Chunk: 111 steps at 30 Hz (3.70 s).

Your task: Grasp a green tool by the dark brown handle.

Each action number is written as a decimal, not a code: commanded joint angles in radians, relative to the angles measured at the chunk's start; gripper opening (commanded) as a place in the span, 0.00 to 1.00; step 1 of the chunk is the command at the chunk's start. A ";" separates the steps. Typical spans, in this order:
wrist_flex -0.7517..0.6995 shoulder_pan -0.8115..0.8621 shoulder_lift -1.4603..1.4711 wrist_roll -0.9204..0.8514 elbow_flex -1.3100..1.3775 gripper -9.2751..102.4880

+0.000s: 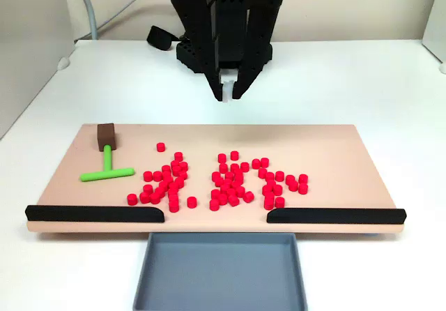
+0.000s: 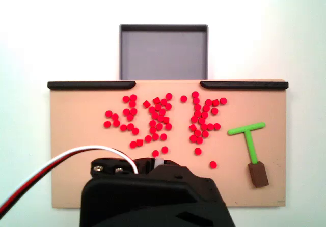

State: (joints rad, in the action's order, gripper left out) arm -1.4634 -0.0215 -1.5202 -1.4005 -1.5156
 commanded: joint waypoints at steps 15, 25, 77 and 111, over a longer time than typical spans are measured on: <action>0.003 0.014 -0.011 0.002 0.018 0.09; 0.003 0.028 -0.008 0.002 0.012 0.09; 0.003 0.264 0.008 -0.270 0.021 0.08; 0.015 0.445 0.109 -0.792 0.018 0.08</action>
State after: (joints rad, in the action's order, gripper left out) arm -1.4527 0.4142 -1.4097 -2.1706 -1.5156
